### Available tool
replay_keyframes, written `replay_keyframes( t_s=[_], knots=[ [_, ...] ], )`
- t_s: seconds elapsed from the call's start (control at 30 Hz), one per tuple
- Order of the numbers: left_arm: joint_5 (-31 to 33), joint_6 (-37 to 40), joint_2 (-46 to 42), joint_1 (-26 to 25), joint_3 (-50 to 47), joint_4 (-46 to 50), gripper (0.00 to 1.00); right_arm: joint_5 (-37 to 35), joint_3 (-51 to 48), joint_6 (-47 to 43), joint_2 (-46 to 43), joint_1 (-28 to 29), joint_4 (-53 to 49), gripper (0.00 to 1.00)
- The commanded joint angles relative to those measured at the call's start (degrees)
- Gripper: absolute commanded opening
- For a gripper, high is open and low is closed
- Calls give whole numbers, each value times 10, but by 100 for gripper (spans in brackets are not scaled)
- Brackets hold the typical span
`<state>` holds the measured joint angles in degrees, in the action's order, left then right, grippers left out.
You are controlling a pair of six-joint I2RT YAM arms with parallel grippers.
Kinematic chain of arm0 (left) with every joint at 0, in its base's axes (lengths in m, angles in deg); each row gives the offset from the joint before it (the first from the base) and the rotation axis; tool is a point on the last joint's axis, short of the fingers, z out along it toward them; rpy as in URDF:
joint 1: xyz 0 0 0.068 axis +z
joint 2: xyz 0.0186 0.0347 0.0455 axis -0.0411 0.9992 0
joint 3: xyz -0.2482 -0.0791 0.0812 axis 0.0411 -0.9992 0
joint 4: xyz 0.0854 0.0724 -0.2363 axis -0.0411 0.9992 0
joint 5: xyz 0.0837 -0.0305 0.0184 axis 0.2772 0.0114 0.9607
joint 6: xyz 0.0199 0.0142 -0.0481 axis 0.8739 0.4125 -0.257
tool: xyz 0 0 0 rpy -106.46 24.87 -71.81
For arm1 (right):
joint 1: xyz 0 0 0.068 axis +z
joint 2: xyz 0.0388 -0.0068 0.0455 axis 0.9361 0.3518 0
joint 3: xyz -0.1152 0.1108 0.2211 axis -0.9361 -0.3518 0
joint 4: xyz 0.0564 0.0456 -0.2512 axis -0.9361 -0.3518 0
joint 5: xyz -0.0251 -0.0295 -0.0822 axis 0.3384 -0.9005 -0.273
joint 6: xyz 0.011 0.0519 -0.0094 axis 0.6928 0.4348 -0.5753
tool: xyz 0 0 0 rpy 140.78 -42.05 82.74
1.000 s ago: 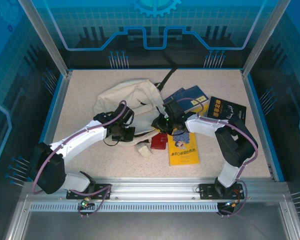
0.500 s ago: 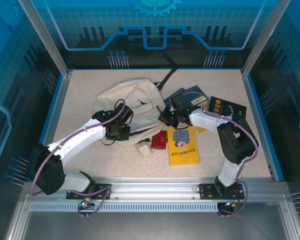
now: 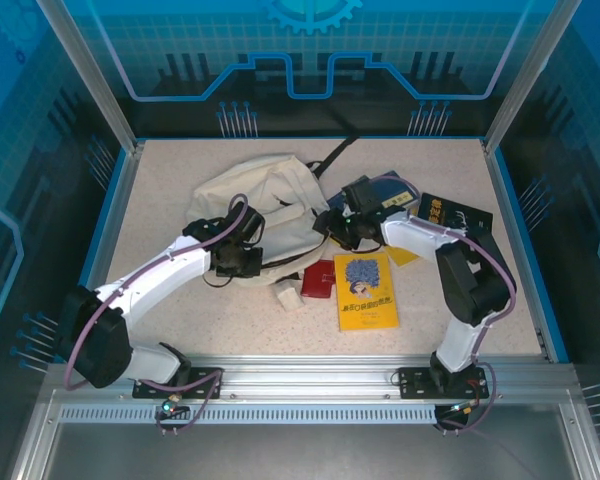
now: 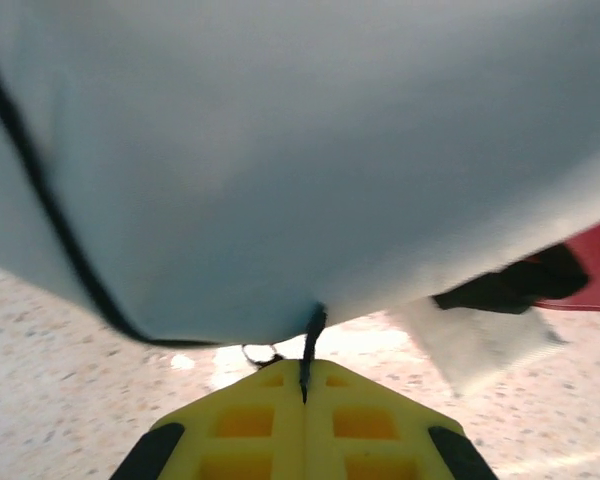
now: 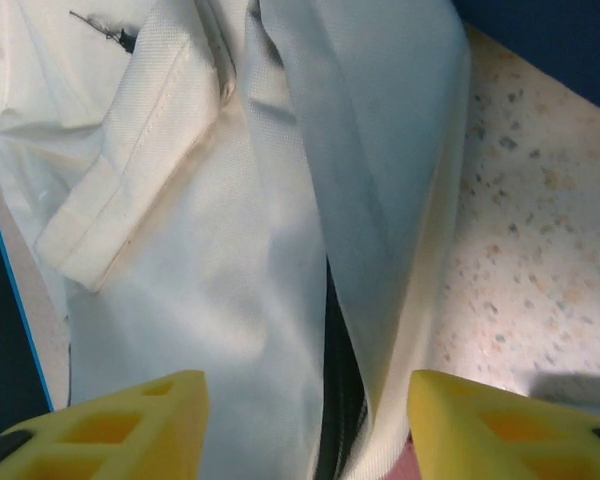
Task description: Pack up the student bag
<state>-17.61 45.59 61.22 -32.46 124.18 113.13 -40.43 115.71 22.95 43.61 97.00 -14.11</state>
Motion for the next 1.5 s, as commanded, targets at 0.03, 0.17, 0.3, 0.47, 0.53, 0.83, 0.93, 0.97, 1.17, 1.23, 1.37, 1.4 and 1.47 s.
replay_keyframes(
  t_s=[0.03,0.17,0.3,0.47,0.53,0.83,0.93,0.97,1.17,1.23,1.37,1.4,1.47],
  knots=[
    [-106,19,0,-1,18,-66,0,14,-47,48,-74,23,-4,66],
    [-129,17,5,-2,22,-88,0,34,-81,124,-82,64,56,70],
    [-130,17,9,-1,22,-92,0,35,-77,181,-56,101,92,75],
    [-128,16,8,-2,16,-87,0,20,-67,202,-34,112,106,84],
    [-125,15,5,-1,12,-88,0,20,-56,203,-20,112,107,84],
    [-104,15,-4,-1,10,-73,0,5,-29,202,16,111,120,65],
    [-93,18,-11,-1,8,-64,0,-25,-1,165,12,108,91,46],
    [-88,19,-14,-1,8,-62,0,-31,8,157,12,107,84,39],
    [-62,29,-38,7,15,-43,0,-48,76,103,-1,98,38,13],
    [-52,33,-45,12,17,-39,0,-52,91,89,-5,93,22,10],
    [-32,40,-50,27,17,-22,0,-59,100,70,-19,78,-7,7],
    [-26,41,-50,31,15,-16,0,-63,98,65,-23,74,-14,7],
    [-13,41,-50,37,10,-5,0,-69,93,58,-31,68,-25,6]
  ],
)
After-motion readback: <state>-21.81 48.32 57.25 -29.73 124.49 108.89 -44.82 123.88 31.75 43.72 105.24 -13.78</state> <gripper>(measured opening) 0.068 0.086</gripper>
